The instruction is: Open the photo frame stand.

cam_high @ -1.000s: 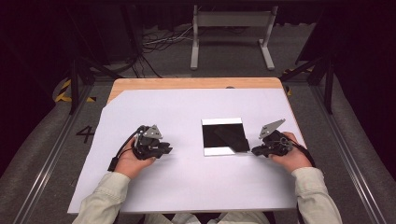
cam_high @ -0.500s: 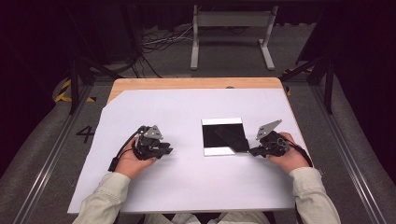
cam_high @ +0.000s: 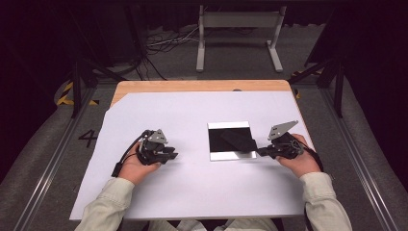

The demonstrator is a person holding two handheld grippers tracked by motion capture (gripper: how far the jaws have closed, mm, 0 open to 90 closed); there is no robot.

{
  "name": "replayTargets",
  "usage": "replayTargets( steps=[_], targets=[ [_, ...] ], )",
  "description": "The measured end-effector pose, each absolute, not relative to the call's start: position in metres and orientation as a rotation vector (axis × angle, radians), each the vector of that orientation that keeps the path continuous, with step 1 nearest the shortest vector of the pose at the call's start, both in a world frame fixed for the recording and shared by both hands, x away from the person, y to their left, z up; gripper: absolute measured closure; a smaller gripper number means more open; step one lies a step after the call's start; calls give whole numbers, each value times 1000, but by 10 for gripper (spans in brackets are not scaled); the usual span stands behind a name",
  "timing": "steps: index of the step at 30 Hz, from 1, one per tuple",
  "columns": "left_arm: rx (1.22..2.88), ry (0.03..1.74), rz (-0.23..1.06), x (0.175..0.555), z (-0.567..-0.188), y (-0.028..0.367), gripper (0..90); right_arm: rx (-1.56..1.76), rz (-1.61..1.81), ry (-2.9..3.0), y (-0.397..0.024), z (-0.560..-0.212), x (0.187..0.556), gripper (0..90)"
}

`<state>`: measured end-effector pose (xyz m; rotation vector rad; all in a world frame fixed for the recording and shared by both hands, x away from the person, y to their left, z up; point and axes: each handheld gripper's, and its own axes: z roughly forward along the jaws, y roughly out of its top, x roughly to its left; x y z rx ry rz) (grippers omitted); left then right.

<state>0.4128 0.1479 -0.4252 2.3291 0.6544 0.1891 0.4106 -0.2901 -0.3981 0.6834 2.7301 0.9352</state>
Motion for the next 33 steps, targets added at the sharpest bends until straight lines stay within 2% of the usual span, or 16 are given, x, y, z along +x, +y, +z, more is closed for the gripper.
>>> replayTargets(
  steps=[33],
  targets=[
    [2321, 661, 189, 413, -428, 147, 681, 759, 1277, 2457, -287, -388, 406, 896]
  ],
)
